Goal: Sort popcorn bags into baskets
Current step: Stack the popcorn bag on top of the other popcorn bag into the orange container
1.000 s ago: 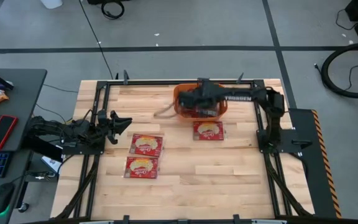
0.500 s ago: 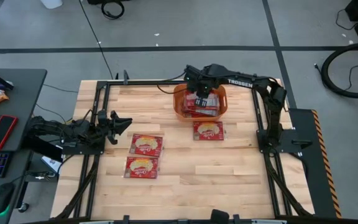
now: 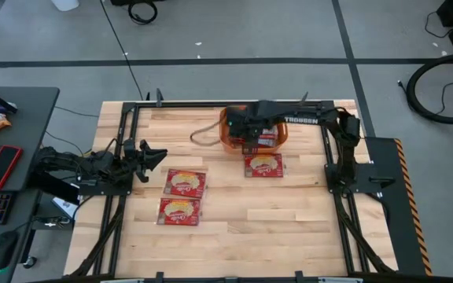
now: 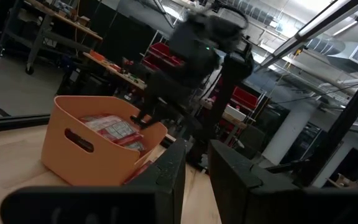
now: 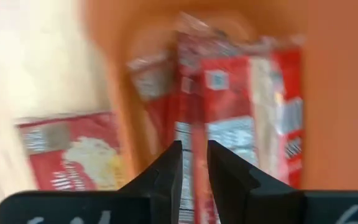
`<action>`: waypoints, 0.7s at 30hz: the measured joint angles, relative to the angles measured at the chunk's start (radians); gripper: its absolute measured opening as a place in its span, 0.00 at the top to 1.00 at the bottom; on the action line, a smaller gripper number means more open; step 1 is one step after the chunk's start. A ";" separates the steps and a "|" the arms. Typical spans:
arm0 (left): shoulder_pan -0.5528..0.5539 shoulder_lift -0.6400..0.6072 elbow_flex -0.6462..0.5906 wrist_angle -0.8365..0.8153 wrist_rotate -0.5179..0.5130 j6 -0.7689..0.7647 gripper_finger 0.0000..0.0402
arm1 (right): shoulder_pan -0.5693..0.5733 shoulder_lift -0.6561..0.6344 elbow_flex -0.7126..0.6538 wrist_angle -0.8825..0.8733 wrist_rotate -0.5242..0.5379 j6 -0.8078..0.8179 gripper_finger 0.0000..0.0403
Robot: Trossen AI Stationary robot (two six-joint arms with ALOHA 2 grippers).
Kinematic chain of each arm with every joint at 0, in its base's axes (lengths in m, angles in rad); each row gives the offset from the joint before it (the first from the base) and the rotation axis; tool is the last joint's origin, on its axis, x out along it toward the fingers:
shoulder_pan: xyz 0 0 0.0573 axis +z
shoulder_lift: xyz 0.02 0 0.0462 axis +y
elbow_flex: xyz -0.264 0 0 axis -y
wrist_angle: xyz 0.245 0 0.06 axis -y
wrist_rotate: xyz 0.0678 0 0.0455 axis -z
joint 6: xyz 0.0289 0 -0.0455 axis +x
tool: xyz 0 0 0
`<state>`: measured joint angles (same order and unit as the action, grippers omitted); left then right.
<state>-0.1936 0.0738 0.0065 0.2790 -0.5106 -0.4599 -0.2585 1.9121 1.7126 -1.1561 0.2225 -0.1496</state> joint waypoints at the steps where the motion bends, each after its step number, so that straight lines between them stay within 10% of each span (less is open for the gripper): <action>1: 0.000 0.000 0.000 0.000 0.000 0.000 0.82 | 0.026 0.000 -0.001 0.006 0.016 0.004 0.80; 21: 0.000 0.000 0.000 0.000 0.019 0.000 0.82 | 0.431 -0.001 -0.391 0.260 0.286 0.201 0.80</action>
<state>-0.1940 0.0738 0.0067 0.2787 -0.4919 -0.4599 0.1730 1.9110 1.3213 -0.8962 0.5090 0.0516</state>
